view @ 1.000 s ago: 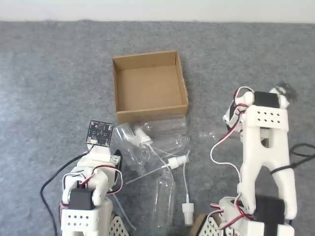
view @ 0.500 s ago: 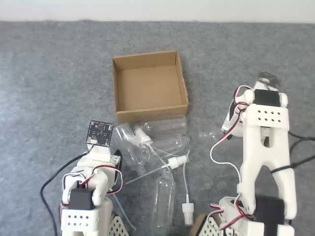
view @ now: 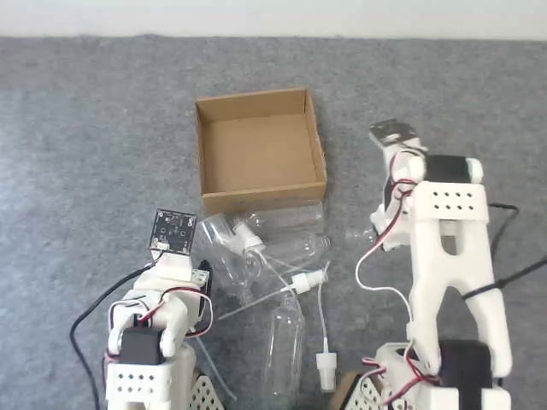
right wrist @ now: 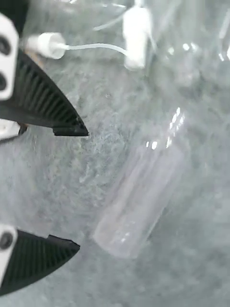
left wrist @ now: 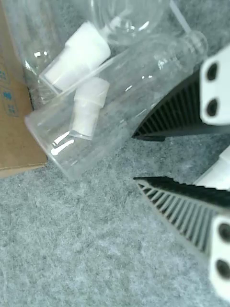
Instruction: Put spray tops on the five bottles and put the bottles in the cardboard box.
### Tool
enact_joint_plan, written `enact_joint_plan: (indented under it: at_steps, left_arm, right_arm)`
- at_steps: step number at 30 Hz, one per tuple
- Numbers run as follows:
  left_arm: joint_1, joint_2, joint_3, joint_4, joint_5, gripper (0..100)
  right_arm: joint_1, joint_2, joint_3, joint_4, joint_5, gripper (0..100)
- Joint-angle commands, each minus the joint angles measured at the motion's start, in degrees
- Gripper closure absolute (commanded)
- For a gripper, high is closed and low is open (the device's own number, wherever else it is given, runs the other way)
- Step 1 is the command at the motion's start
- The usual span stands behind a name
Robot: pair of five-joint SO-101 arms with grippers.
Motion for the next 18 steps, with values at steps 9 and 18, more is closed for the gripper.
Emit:
enact_joint_plan:
  at_steps: [9,18]
  left_arm:
    - [-0.09,-1.05,-0.75,0.18,-0.26,88]
    - [-0.09,-1.05,-0.75,0.18,-0.26,88]
  right_arm:
    - [-11.03,-3.21,-2.99,0.48,20.22,70.2]
    - [-11.03,-3.12,1.41,-2.07,33.14,70.2]
